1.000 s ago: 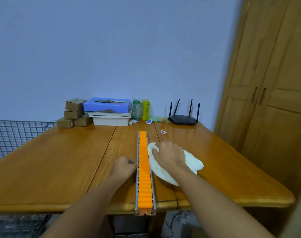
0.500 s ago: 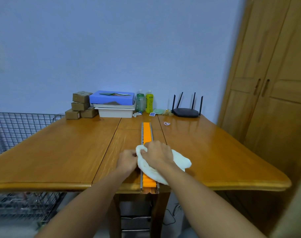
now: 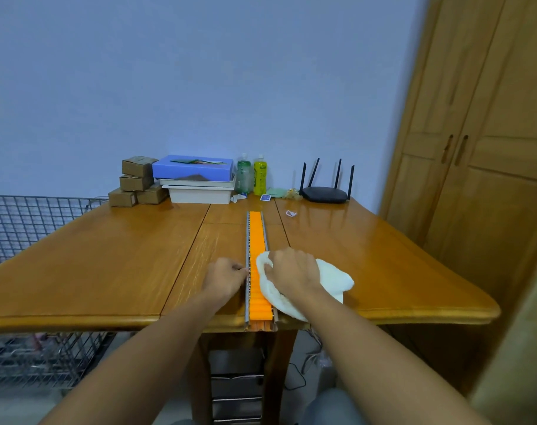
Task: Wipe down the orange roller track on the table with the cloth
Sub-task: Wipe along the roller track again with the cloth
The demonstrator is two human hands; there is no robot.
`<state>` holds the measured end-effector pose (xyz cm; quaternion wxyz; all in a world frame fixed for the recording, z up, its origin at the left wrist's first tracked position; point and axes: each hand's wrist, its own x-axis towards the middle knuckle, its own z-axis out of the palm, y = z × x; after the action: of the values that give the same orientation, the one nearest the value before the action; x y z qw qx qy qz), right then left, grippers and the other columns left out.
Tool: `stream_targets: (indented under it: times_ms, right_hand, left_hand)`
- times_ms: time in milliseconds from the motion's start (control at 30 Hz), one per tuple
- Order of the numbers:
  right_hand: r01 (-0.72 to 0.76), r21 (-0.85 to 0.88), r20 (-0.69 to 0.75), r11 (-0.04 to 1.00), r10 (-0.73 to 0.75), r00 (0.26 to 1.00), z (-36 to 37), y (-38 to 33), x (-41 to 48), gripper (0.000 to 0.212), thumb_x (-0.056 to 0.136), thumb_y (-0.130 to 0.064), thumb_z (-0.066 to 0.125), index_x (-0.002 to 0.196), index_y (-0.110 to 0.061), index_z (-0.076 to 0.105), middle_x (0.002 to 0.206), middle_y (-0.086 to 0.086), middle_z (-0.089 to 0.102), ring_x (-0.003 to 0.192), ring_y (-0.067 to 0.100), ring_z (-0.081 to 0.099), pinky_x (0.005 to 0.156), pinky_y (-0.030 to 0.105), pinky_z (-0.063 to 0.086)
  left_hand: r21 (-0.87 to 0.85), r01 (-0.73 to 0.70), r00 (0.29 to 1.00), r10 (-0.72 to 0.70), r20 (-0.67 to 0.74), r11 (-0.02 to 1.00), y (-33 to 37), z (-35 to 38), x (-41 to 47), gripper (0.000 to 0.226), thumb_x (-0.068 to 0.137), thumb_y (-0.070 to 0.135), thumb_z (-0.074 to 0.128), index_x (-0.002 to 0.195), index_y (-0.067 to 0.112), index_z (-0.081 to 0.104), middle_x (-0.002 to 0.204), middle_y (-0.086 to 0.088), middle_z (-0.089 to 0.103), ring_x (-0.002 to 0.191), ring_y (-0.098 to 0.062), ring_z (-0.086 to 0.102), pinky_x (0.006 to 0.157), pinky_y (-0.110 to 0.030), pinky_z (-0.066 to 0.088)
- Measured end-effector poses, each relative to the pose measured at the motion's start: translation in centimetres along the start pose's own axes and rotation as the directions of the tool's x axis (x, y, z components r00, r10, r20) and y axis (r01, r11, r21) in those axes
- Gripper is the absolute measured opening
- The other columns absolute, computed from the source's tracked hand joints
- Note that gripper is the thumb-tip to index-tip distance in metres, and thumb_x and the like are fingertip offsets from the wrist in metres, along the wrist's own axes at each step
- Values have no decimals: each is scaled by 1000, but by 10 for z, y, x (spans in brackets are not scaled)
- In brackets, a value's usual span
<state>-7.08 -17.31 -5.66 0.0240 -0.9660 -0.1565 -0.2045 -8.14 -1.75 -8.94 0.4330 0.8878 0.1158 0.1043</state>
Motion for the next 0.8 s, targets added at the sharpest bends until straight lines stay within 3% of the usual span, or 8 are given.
stream_targets:
  times_ms: [167,433,600,700,800]
  right_hand:
    - [-64,2,9,998,64,998,-7,14,-13,24,98,-33,53,102,-19,71,89,1,68,70,21,56,59,31,41]
    - [-146,140,-32,979,152,988,-27,17,-32,35,98,-43,47,111,-24,73,96,1,70,75,23,57,62,32,40]
    - [-91,187,-50,978,102,994,-46,-2,-44,31,96,-43,49,107,-26,73,98,3,71,88,29,66,65,34,42]
    - [-49,199,-27,979,56,998,-52,-19,-54,27,93,-38,50,102,-26,72,96,3,70,83,28,63,64,34,41]
    - [-4,193,-12,981,7,1000,-53,-32,-63,27,93,-40,50,104,-27,71,96,2,69,76,25,54,63,33,37]
  left_hand:
    - [18,-4,999,3,32,1000,0,-6,-9,16,101,24,63,91,17,74,89,-7,72,79,-14,64,65,-26,49]
    - [11,-9,997,8,71,1000,2,-16,-39,19,99,21,66,83,12,73,80,-2,68,74,-10,63,62,-23,45]
    - [13,-19,995,18,97,1000,2,-22,-58,16,96,21,70,84,12,75,84,-7,74,84,-19,72,79,-35,59]
    - [21,-25,994,23,110,999,3,-26,-69,19,93,16,68,77,11,75,77,-7,73,76,-22,70,68,-34,53]
    - [68,-40,994,33,106,997,7,-29,-79,30,94,19,63,64,15,64,63,-1,59,61,-15,51,58,-29,40]
